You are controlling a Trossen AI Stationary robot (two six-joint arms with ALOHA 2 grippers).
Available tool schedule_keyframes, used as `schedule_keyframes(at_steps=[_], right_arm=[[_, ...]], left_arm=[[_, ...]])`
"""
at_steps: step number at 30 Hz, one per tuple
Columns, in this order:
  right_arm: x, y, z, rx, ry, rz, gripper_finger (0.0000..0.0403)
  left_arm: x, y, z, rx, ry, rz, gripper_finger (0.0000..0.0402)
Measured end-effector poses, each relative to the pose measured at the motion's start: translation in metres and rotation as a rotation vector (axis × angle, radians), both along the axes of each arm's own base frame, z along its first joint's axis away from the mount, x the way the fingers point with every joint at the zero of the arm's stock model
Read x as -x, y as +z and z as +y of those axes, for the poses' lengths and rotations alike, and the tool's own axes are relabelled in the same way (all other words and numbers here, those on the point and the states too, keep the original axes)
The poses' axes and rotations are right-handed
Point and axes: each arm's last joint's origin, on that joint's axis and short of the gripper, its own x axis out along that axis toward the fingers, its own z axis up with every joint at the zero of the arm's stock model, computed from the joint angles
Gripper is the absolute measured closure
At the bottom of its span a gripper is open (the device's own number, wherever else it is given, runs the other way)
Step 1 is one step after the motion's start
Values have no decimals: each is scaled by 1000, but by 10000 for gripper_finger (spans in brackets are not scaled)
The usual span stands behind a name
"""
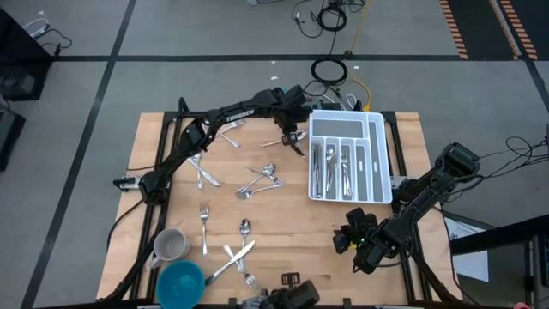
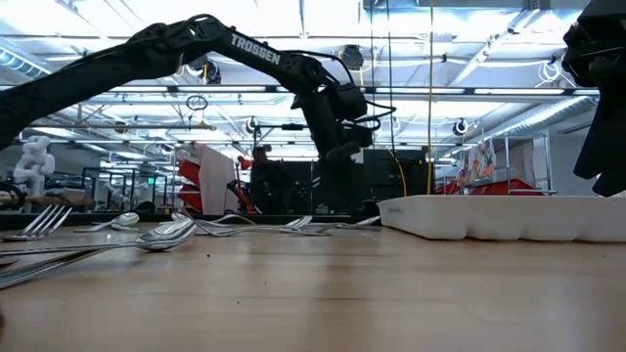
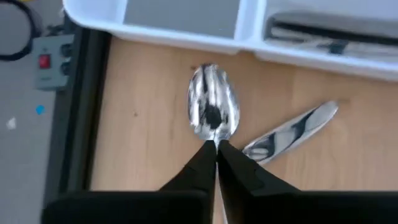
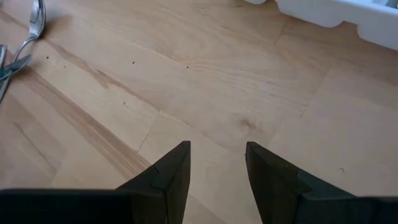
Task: Sort silverware
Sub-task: Put the spoon into the silverware tray
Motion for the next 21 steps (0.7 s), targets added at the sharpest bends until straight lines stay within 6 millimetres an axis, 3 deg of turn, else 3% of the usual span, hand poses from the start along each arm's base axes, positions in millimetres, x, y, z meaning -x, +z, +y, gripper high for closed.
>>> schedule_keyframes(at_steps=[9,13,21], right_arm=[[0,0,0,8,13,3,257],[0,0,0,8,15,3,257],[0,0,0,16,24,7,257]], left_arm=[[4,1,10,107,-40,-85,296],[18,-4,12,171,-6,29,265],[31,-17,25,223,163,93,246]])
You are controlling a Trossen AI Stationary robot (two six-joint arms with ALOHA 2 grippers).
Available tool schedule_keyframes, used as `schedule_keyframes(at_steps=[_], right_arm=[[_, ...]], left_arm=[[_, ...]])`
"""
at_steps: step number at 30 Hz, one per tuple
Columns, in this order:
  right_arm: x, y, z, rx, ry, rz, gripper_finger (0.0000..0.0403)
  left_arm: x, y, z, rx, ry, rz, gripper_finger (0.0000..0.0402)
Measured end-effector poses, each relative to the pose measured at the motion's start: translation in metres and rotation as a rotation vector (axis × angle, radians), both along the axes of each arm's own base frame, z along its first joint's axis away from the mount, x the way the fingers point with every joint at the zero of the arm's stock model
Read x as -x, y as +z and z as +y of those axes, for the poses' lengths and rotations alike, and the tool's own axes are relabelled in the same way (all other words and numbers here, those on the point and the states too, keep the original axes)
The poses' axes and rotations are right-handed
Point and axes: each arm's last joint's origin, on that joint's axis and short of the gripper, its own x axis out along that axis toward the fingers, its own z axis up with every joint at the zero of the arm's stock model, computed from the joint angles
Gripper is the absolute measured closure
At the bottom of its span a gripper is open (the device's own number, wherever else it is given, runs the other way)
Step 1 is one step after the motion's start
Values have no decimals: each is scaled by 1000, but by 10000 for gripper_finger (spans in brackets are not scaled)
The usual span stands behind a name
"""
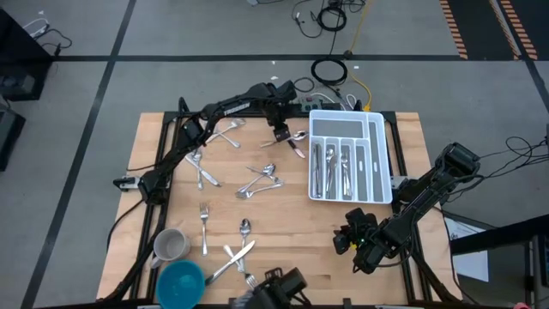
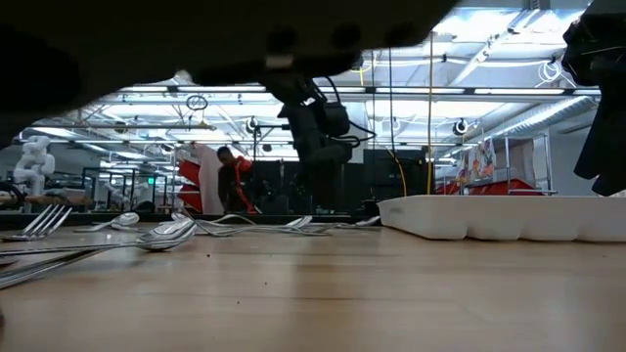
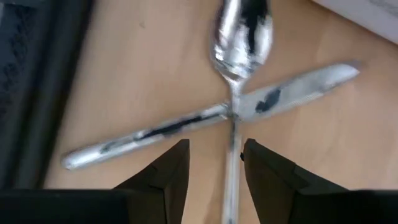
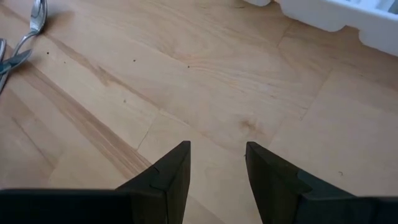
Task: Sort silverware
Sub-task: Put the spoon into the silverware tray
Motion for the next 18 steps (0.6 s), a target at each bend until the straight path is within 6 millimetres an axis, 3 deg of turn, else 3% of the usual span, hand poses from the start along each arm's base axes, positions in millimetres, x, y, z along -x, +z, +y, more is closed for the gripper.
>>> schedule_keyframes(at_steps=[5,10,14,18], right_arm=[[0,0,0,0,1,0,257],[0,0,0,-3,-1,-1,257],[0,0,0,-6,-1,1,257],[0,0,0,-5,-1,1,257]], left_arm=[[-9,-8,-5,-22,-16,-16,246],[-19,-29,-19,1,-20,45,246],[-23,-32,-27,-85,-25,106,247],[-25,-32,-30,-92,-31,117,279]])
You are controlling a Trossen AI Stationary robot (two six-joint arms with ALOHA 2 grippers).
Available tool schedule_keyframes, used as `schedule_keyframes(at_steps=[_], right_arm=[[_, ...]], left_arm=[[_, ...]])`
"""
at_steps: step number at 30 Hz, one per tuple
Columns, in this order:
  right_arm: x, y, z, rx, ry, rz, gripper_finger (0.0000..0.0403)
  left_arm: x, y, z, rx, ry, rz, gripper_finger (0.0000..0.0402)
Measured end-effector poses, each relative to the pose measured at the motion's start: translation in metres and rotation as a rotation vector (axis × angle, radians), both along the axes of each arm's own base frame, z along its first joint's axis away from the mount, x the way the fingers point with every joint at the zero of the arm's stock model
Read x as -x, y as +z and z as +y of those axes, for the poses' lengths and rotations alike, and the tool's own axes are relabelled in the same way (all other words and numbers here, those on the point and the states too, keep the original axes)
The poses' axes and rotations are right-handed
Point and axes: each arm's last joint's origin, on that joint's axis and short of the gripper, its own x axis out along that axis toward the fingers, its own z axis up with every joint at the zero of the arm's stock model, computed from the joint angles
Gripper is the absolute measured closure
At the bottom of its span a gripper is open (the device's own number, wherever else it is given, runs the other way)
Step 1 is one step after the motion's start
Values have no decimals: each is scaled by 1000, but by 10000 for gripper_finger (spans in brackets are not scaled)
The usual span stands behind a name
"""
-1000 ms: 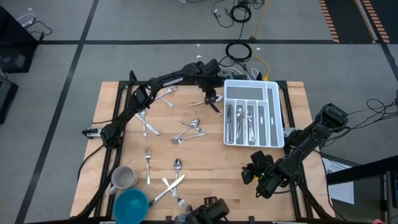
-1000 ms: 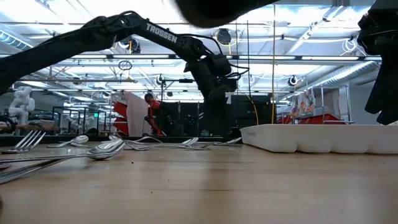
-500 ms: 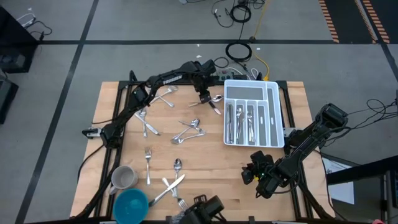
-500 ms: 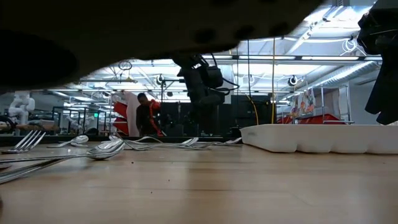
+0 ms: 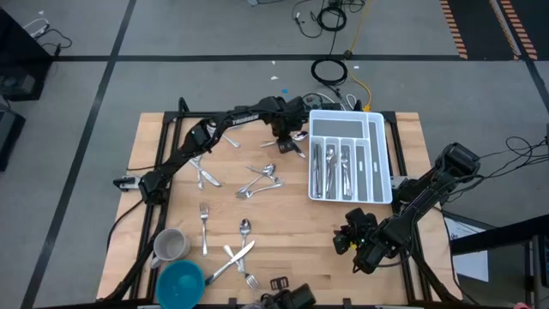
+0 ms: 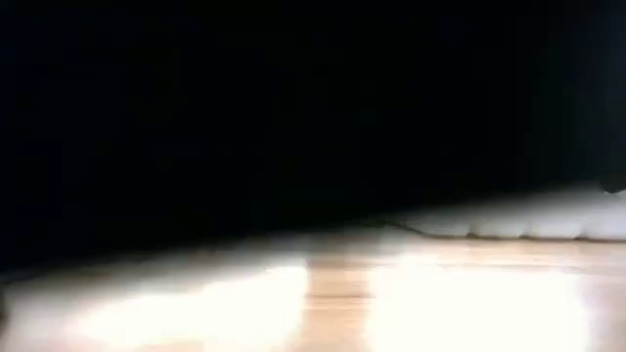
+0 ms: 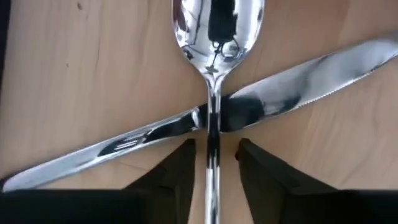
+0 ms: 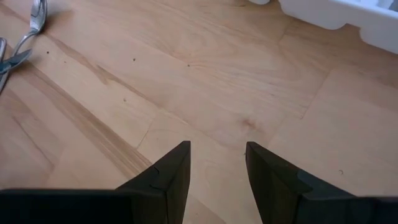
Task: Sort silverware
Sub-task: Put the spoon into the silverware tray
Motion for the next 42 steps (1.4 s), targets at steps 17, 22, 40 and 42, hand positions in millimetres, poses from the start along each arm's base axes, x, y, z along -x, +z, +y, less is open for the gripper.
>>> schedule_keyframes(at_steps=[17,22,40,42], right_arm=[[-1,0,1,-8,-1,-8,257],[-1,0,1,-8,-1,-8,257],[0,0,0,3,0,-4,257],[0,0,0,7,6,-3,257]], left_arm=[[-7,1,-14,-145,-228,72,343],[-7,3,-14,-148,-232,71,343],[-7,3,-11,-128,-231,41,345],[-7,3,-11,-131,-235,42,345]])
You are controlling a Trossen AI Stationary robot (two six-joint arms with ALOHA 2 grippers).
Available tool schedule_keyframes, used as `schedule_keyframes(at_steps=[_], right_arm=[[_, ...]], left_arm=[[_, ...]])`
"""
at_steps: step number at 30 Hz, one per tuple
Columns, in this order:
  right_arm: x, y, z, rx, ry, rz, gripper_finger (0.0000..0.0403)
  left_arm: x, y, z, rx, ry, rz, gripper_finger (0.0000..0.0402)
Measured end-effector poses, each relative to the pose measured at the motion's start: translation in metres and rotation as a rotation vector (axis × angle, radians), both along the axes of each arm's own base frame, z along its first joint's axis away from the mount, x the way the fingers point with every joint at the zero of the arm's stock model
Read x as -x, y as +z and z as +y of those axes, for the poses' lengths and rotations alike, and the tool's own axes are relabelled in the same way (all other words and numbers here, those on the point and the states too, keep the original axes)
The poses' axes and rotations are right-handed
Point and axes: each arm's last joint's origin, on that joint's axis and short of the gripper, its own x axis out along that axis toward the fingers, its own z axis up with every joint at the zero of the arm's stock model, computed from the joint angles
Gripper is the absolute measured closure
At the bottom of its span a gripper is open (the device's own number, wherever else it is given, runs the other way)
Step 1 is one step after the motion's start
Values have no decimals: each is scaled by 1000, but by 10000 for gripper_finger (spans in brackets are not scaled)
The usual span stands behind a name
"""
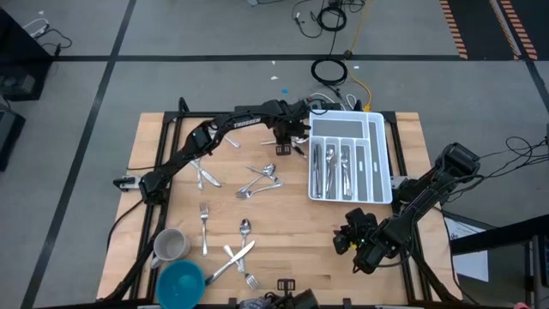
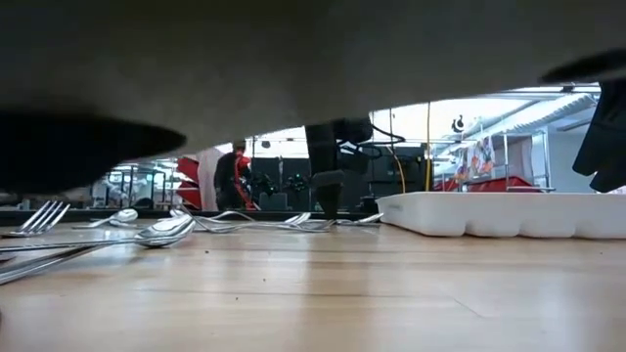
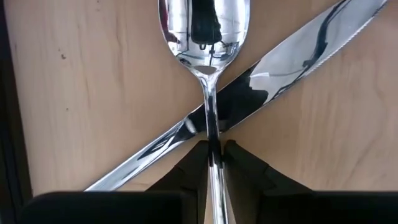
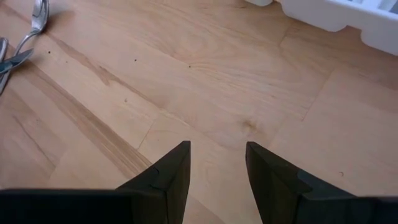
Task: Sort silverware
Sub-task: Put the spoon into the silverware tray
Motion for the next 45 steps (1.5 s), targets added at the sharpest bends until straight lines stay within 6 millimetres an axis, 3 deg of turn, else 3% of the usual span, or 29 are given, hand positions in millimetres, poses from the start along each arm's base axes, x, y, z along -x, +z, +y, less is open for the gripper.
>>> schedule_keyframes(at_steps=[16,25,36,45], right_arm=[[-7,0,-9,38,-7,17,257],[-14,1,-14,40,-33,-9,257],[-16,1,-13,26,-35,-26,257],[-16,1,-13,22,-34,-31,257]], left_arm=[[-9,4,1,8,24,-105,345],[-25,17,-1,-7,108,-273,394],[-24,20,2,33,174,-291,399],[-6,61,15,33,179,-325,353]])
